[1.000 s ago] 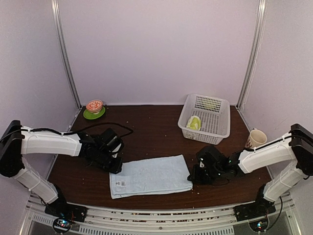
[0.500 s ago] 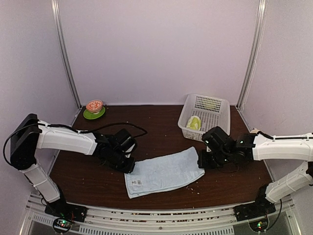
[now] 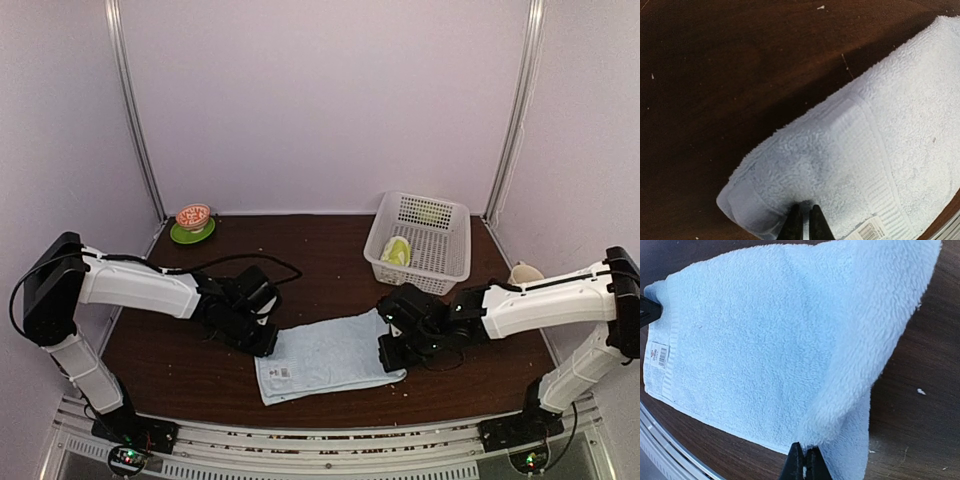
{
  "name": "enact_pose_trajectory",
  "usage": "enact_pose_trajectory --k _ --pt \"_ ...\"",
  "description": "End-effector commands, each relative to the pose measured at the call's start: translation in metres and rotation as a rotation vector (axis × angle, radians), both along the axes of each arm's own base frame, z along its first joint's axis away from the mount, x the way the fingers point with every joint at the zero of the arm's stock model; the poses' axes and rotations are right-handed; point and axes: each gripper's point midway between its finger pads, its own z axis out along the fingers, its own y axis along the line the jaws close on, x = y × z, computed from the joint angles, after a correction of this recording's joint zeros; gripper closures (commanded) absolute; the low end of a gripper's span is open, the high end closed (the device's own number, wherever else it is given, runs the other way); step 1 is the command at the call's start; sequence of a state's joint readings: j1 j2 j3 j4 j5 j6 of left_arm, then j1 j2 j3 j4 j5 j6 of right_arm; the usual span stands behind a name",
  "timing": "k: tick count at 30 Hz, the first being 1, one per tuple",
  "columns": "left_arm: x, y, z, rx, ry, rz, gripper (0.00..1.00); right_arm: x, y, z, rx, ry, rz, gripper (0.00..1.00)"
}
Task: Roll the towels
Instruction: Roll the towel at the center of the board.
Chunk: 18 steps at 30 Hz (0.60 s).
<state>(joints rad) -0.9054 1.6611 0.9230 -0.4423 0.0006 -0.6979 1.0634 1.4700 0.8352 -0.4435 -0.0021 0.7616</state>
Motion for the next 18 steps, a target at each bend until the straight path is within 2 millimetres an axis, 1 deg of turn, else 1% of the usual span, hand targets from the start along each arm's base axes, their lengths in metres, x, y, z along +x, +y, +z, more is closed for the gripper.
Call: enact_pose_trajectory --k 1,3,6,9,12,15,16,18 --pt "-0.002 -0.006 -0.004 -0.024 0.008 -0.002 0.95 -0.007 0.025 -0.003 0.062 0.015 0.055 1.0" --pt "-0.001 -0.007 -0.003 -0.026 0.007 -0.002 0.95 -0.01 0.028 -0.009 0.068 0.028 0.061 1.0" --pt "-0.001 -0.008 -0.001 -0.03 0.005 -0.005 0.95 -0.006 0.031 -0.016 0.079 0.024 0.042 1.0" --pt "0.001 -0.01 0.01 -0.048 -0.008 -0.006 0.95 -0.001 0.034 -0.023 0.095 0.024 0.009 1.0" --pt "0.003 -0.014 0.026 -0.075 -0.029 -0.012 0.95 0.003 0.038 -0.027 0.114 0.019 -0.015 1.0" --pt "0.006 -0.017 0.038 -0.091 -0.048 -0.018 0.95 0.006 0.036 -0.032 0.101 0.019 -0.035 1.0" --pt "0.007 -0.019 0.042 -0.099 -0.053 -0.022 0.95 0.007 0.035 -0.032 0.102 0.02 -0.04 0.97" --pt "0.007 -0.022 0.045 -0.109 -0.054 -0.026 0.95 0.007 0.032 -0.033 0.104 0.02 -0.048 0.87"
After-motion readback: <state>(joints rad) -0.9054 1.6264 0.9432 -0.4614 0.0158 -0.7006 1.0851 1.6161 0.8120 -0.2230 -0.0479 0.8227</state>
